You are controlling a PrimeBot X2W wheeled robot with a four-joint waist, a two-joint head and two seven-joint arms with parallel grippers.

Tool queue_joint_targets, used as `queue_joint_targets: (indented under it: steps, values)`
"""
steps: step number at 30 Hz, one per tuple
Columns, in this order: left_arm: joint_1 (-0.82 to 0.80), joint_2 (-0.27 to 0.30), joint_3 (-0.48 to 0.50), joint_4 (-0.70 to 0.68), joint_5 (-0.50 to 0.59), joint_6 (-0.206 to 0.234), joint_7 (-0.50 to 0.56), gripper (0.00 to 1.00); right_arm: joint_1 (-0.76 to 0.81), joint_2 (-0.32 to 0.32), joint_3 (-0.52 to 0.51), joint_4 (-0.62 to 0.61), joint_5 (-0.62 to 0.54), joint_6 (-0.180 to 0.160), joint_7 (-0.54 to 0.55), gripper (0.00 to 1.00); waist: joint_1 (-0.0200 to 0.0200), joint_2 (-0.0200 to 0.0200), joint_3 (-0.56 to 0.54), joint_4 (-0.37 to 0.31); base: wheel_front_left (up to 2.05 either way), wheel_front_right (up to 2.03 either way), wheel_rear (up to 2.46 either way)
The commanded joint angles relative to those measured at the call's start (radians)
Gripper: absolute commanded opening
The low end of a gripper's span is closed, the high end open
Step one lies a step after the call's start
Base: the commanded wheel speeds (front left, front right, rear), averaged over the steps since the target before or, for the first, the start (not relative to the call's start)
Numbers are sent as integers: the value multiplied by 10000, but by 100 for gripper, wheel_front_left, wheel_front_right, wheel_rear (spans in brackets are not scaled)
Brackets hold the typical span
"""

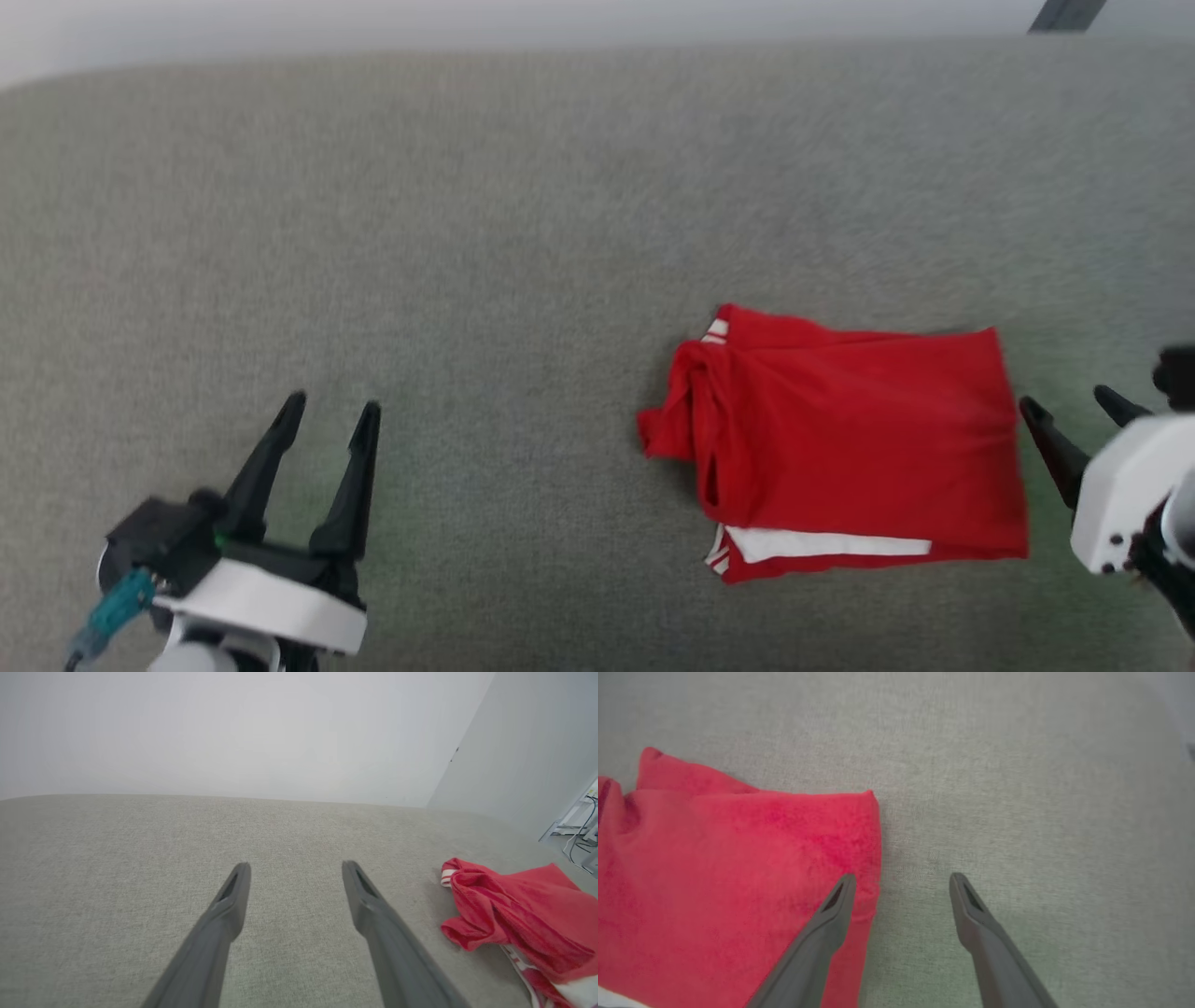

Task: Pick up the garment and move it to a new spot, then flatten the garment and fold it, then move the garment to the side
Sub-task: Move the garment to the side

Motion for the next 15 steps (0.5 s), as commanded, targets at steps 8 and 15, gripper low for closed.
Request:
queue_joint_targets:
  steps: [8, 15]
  values:
    - [-1057, 212, -418, 97, -289, 24, -44, 100, -473, 299, 231, -205, 121, -5, 2943, 100, -1, 0, 1179, 579, 0, 0, 0]
    - [-1388, 277, -442, 121, -412, 24, -44, 100, -341, 767, 336, -240, 20, 0, 3780, 55, -1, 0, 1549, 624, 0, 0, 0]
